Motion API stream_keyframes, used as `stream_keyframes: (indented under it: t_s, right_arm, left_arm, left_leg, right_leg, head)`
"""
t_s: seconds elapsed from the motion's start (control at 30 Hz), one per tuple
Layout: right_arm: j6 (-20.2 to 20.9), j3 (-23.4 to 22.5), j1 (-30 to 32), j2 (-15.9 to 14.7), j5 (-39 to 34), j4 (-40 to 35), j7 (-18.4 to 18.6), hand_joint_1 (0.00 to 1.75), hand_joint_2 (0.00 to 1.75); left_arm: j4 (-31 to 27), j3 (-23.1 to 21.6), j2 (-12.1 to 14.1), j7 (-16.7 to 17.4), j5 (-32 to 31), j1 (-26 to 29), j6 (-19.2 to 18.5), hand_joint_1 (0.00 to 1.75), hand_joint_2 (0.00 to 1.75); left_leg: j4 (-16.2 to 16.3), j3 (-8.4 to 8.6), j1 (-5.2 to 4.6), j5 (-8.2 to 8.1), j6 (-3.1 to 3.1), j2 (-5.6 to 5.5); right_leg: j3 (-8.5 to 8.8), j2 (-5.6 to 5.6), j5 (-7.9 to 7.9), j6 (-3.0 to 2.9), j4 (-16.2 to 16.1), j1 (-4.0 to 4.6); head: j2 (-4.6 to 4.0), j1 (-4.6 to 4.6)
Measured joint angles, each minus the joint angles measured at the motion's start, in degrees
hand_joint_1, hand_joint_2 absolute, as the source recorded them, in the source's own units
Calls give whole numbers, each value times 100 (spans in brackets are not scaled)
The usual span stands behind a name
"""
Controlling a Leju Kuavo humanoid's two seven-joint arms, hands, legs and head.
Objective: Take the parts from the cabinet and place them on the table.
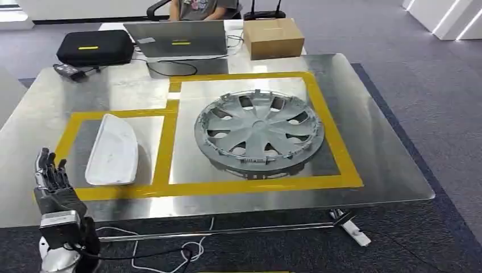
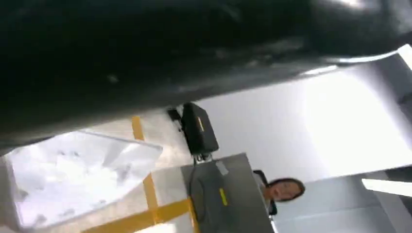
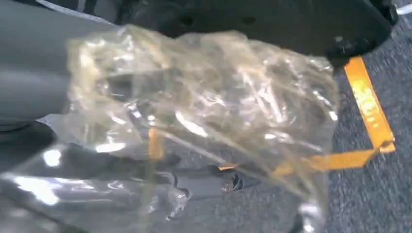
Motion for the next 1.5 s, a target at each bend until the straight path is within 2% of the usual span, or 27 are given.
stream_keyframes:
  t_s: [0.1,0.2,0.23,0.27,0.33,0.4,0.47,0.5,0.57,0.6,0.67,0.73,0.77,0.83,0.9,0.93,0.97,1.1,1.13,1.23,1.27,1.3,1.33,1.4,1.43,1.47,1.5]
  right_arm:
    - [24,0,19,11,-17,-7,-13,0,0]
    - [28,0,60,11,-63,-7,-6,0,0]
    - [28,0,64,11,-88,-7,-7,0,0]
    - [28,0,64,11,-98,-9,-2,0,0]
    - [55,0,68,11,-125,-24,9,0,0]
    - [70,-2,74,11,-144,-33,18,0,0]
    - [72,0,55,11,-197,-50,26,0,0]
    - [72,4,37,11,-205,-55,28,0,0]
    - [74,9,67,11,-280,-57,59,0,0]
    - [90,13,87,22,-335,-57,88,0,0]
    - [92,33,89,26,-443,-76,135,0,0]
    - [92,81,109,26,-527,-77,171,0,0]
    - [92,105,112,26,-575,-76,206,0,0]
    - [92,162,119,26,-656,-79,243,0,0]
    - [109,219,127,26,-710,-79,284,0,0]
    - [118,247,127,26,-726,-79,297,0,0]
    - [127,277,129,26,-754,-89,313,0,0]
    - [188,350,161,26,-826,-122,343,0,0]
    - [190,354,169,26,-839,-131,348,0,0]
    - [195,394,188,26,-844,-138,354,0,0]
    - [195,402,180,26,-844,-149,354,0,0]
    - [195,407,175,26,-848,-157,354,0,0]
    - [197,411,179,26,-850,-164,361,0,0]
    - [234,442,193,26,-863,-181,400,0,0]
    - [255,450,187,26,-872,-205,435,0,0]
    - [284,455,173,22,-872,-249,463,0,0]
    - [289,455,158,22,-874,-271,472,0,0]
  left_arm:
    - [2,230,-92,0,251,80,-11,0,0]
    - [4,503,-164,0,452,127,-59,0,0]
    - [4,595,-190,0,487,147,-70,0,0]
    - [7,667,-216,0,509,159,-77,0,0]
    - [24,844,-260,0,542,185,-92,0,0]
    - [48,1027,-288,0,555,189,-87,0,0]
    - [77,1194,-317,0,529,172,-55,0,0]
    - [101,1261,-326,0,509,158,-41,0,0]
    - [193,1454,-363,18,380,113,26,0,0]
    - [245,1559,-376,33,325,95,74,0,0]
    - [380,1776,-439,55,299,83,153,0,0]
    - [547,1994,-483,72,315,27,276,0,0]
    - [647,2120,-511,77,352,-6,352,0,0]
    - [846,2372,-564,79,420,-74,514,0,0]
    - [1046,2600,-601,77,450,-165,616,0,0]
    - [1144,2693,-610,76,483,-216,647,0,0]
    - [1266,2802,-623,77,498,-267,711,0,0]
    - [1817,3193,-669,101,588,-365,811,0,0]
    - [1919,3254,-686,101,594,-394,809,0,0]
    - [2162,3390,-693,98,596,-480,804,0,0]
    - [2233,3433,-695,98,596,-497,804,0,0]
    - [2301,3471,-697,115,590,-510,815,0,0]
    - [2346,3488,-697,166,563,-517,853,0,0]
    - [2654,3576,-691,221,353,-595,1017,0,0]
    - [2992,3632,-658,180,195,-675,1090,0,0]
    - [3433,3648,-606,73,42,-766,1132,0,0]
    - [3834,3659,-515,4,-62,-844,1139,0,0]
  left_leg:
    - [-46,-115,36,160,141,42]
    - [-42,-356,22,346,236,61]
    - [-35,-437,11,410,239,72]
    - [-26,-515,4,465,236,78]
    - [-11,-667,-6,575,220,84]
    - [24,-800,-12,664,185,84]
    - [95,-867,-47,723,136,80]
    - [98,-899,-46,790,98,90]
    - [78,-922,-24,885,27,90]
    - [103,-957,-23,880,1,74]
    - [488,-1102,9,272,-90,60]
    - [1322,-1272,38,-337,-149,61]
    - [1656,-1309,48,-446,-169,60]
    - [1696,-1131,67,-191,-189,61]
    - [972,-590,94,208,-190,62]
    - [462,-243,106,238,-185,60]
    - [95,-37,75,88,-164,50]
    - [32,-196,46,155,50,55]
    - [28,-255,62,223,124,98]
    - [29,-492,34,406,222,98]
    - [33,-579,16,479,229,100]
    - [41,-679,-2,552,233,101]
    - [42,-762,-19,613,234,104]
    - [45,-934,-64,755,227,102]
    - [45,-985,-69,814,220,94]
    - [55,-1011,-95,867,195,90]
    - [67,-1050,-102,931,170,98]
  right_leg:
    - [-61,15,71,101,-7,-28]
    - [-359,14,-947,156,902,-19]
    - [-443,14,-1176,175,1342,-19]
    - [-465,13,-1233,184,1616,-17]
    - [-188,12,-923,178,1546,-17]
    - [532,13,-571,127,631,-11]
    - [1198,12,-759,69,-304,16]
    - [1197,16,-806,64,-380,11]
    - [1064,18,-768,1,-365,42]
    - [1018,-13,-685,-67,-408,-17]
    - [883,-32,-568,-177,-405,-7]
    - [734,-36,-450,-175,-382,5]
    - [659,-42,-397,-172,-366,6]
    - [495,-42,-289,-154,-282,5]
    - [304,-40,-217,-116,-183,1]
    - [234,-39,-187,-84,-127,1]
    - [162,-35,-162,-47,-74,34]
    - [82,-35,48,102,-97,21]
    - [39,-10,-100,125,-31,-5]
    - [-289,-2,-1142,153,1014,-2]
    - [-358,-2,-1333,151,1417,-1]
    - [-346,-2,-1319,145,1651,0]
    - [-240,-2,-1161,125,1662,3]
    - [327,-2,-667,33,1074,28]
    - [708,4,-626,-34,569,58]
    - [1153,9,-746,-84,-9,112]
    - [1390,-8,-842,-91,-475,111]
  head:
    - [0,-48]
    - [0,-2]
    - [0,-9]
    - [0,-2]
    - [0,-6]
    - [0,-4]
    - [0,-4]
    - [0,-24]
    - [0,-20]
    - [0,13]
    - [0,-35]
    - [0,-44]
    - [0,-50]
    - [0,-55]
    - [0,-52]
    - [0,-59]
    - [0,-63]
    - [0,-52]
    - [0,-57]
    - [0,-17]
    - [0,-20]
    - [0,-15]
    - [0,-20]
    - [0,-20]
    - [0,-22]
    - [0,-22]
    - [0,-11]
